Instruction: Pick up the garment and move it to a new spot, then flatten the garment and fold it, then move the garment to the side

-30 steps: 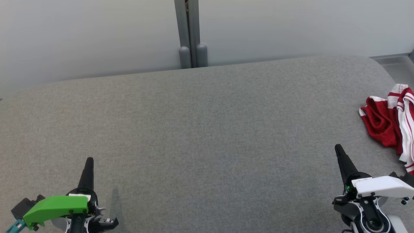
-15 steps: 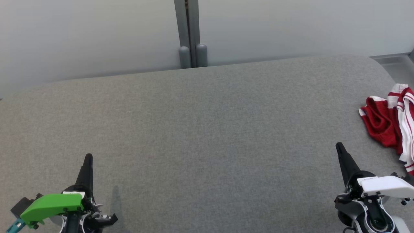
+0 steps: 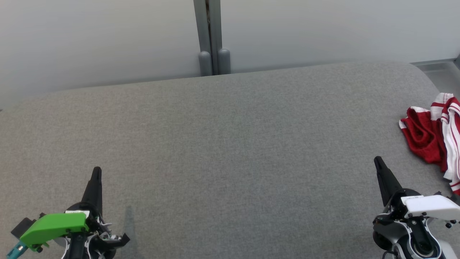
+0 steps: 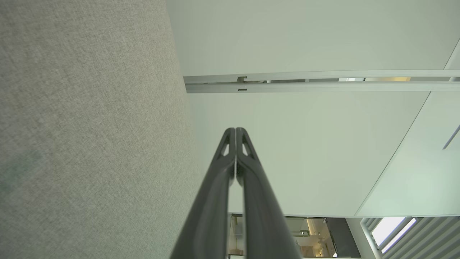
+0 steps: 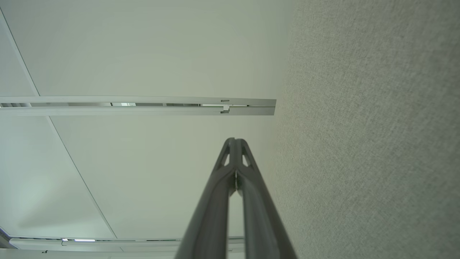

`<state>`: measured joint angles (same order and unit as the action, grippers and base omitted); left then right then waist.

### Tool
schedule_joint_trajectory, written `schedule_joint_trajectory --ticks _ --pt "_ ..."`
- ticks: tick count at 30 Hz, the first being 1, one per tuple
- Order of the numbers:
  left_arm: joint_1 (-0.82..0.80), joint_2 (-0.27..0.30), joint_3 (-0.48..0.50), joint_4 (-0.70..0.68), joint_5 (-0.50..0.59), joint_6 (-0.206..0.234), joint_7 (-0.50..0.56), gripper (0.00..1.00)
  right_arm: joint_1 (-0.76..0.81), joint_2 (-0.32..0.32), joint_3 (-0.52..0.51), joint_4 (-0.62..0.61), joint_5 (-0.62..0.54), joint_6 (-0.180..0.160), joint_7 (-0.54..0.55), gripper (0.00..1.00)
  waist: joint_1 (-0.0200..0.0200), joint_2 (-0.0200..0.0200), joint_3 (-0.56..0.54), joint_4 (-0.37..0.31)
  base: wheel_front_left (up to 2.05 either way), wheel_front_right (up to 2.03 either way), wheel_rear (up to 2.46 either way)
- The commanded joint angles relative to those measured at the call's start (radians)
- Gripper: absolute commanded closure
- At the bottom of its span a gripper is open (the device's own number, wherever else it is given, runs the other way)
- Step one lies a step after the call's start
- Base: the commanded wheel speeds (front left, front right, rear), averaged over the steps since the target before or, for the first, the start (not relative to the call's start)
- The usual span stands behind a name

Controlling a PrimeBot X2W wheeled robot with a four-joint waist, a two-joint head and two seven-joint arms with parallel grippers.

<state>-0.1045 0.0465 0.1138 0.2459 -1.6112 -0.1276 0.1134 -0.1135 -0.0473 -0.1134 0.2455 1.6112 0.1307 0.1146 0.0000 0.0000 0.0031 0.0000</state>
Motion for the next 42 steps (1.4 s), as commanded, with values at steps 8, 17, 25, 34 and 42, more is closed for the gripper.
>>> schedule_joint_trajectory --ticks 8,17,25,34,42 --pt "-0.009 0.007 0.002 -0.002 -0.003 -0.006 0.005 1.0 0.01 -0.005 -0.002 -0.004 0.003 0.0 0.003 1.0 0.0 0.0 0.0 0.0 0.0 0.0 0.0" --pt "-0.009 0.007 0.002 -0.002 -0.003 -0.006 0.005 1.0 0.01 -0.005 -0.002 -0.004 0.003 0.0 0.003 1.0 0.0 0.0 0.0 0.0 0.0 0.0 0.0" --pt "-0.009 0.007 0.002 -0.002 -0.003 -0.006 0.005 1.0 0.01 -0.005 -0.002 -0.004 0.003 0.0 0.003 1.0 0.0 0.0 0.0 0.0 0.0 0.0 0.0" --pt "-0.009 0.007 0.002 -0.002 -0.003 -0.006 0.005 1.0 0.01 -0.005 -0.002 -0.004 0.003 0.0 0.003 1.0 0.0 0.0 0.0 0.0 0.0 0.0 0.0" --pt "-0.009 0.007 0.002 -0.002 -0.003 -0.006 0.005 1.0 0.01 -0.005 -0.002 -0.004 0.003 0.0 0.003 1.0 0.0 0.0 0.0 0.0 0.0 0.0 0.0"
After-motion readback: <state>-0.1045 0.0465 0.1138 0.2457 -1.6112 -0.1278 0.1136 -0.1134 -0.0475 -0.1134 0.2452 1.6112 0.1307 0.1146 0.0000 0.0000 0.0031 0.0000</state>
